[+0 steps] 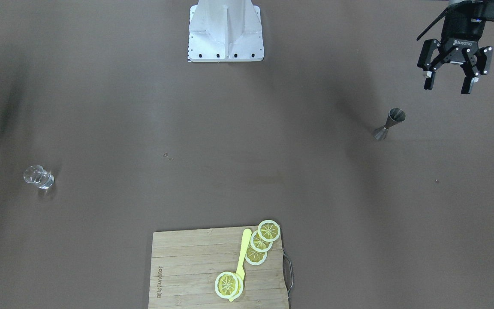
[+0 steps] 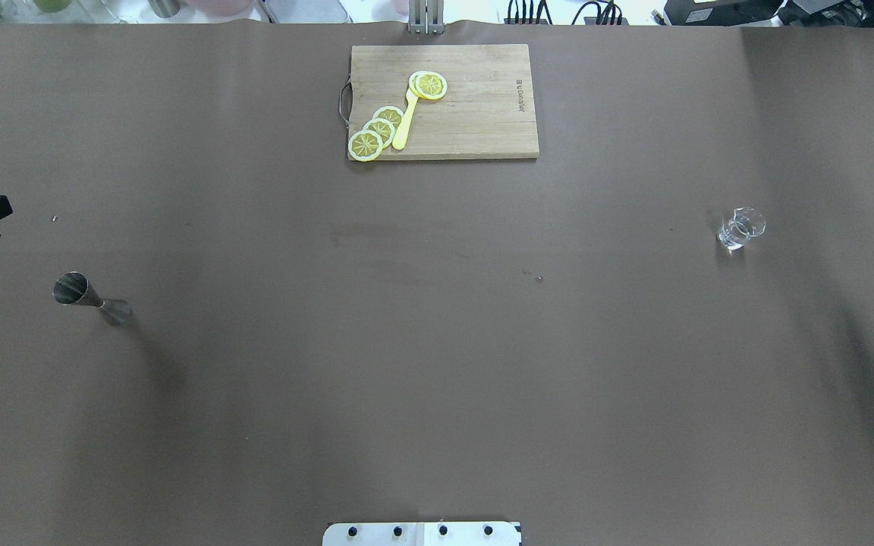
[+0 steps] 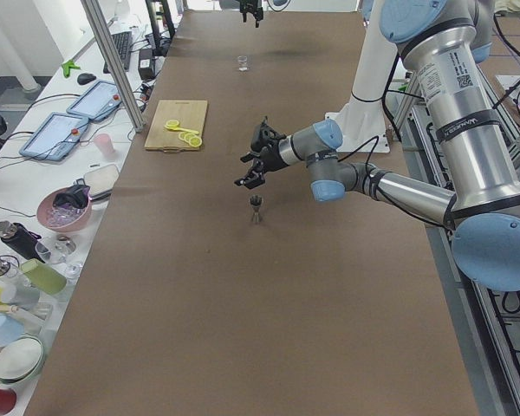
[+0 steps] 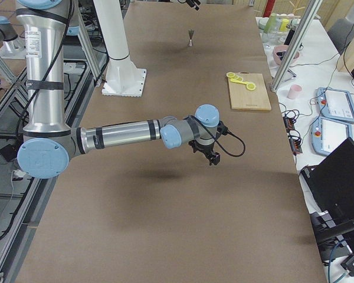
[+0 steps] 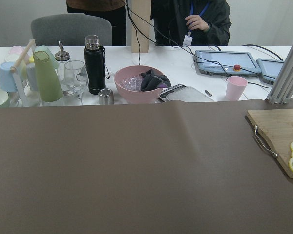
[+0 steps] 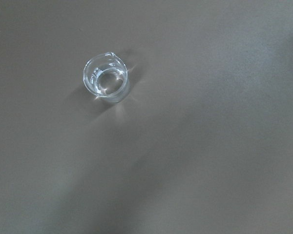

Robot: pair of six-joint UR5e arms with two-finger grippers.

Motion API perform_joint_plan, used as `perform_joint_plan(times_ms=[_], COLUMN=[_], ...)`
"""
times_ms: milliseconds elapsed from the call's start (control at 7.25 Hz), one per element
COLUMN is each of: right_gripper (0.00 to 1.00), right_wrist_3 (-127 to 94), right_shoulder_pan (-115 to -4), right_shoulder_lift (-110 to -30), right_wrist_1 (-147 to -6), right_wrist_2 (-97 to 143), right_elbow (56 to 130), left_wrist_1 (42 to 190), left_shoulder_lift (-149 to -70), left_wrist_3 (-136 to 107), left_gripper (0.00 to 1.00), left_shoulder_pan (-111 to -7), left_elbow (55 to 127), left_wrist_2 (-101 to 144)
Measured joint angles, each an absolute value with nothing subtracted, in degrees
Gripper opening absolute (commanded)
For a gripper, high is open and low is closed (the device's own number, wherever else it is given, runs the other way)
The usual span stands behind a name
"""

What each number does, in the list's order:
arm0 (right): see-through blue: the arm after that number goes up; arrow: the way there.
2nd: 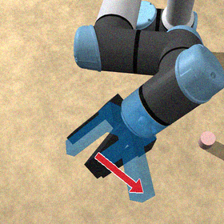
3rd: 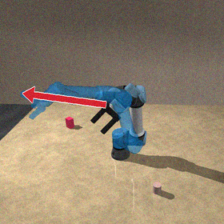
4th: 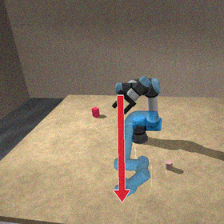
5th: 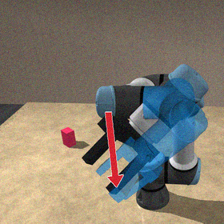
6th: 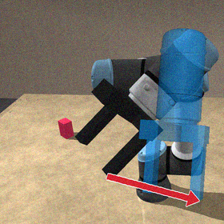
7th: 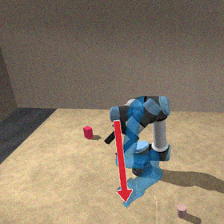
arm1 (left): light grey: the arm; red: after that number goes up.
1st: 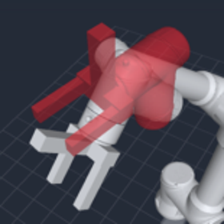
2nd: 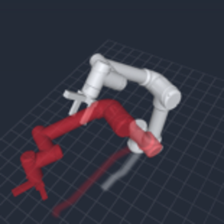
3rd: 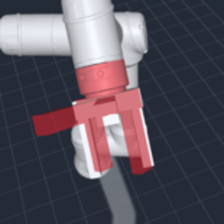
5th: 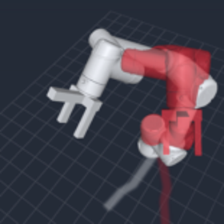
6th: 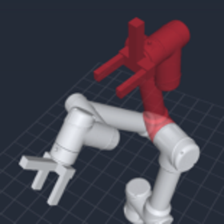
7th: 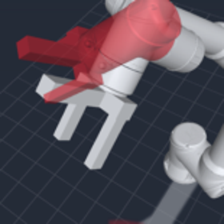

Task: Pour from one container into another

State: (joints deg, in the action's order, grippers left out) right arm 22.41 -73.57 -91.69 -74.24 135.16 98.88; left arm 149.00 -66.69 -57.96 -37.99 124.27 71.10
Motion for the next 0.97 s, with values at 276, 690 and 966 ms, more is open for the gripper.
perform_joint_plan(times_ms=[276,690,966], right_gripper=[1.0,1.0,1.0], right_wrist_3=[13.13,-10.44,-18.67], right_shoulder_pan=[-73.08,-70.86,-67.97], right_shoulder_lift=[-91.54,-92.01,-92.7], right_wrist_1=[-65.52,-50.47,-42.31], right_wrist_2=[138.11,136.67,133.23], right_elbow=[95.11,90.92,89.71], left_wrist_1=[155.48,163.88,165.98], left_shoulder_lift=[-66.37,-67.57,-70.57], left_wrist_3=[-58.75,-59.15,-59.17], left_gripper=[0.96,0.96,0.95], left_shoulder_pan=[-30.06,-18.71,-14.95], left_elbow=[119.13,110.79,106.1], left_wrist_2=[59.72,43.49,36.89])
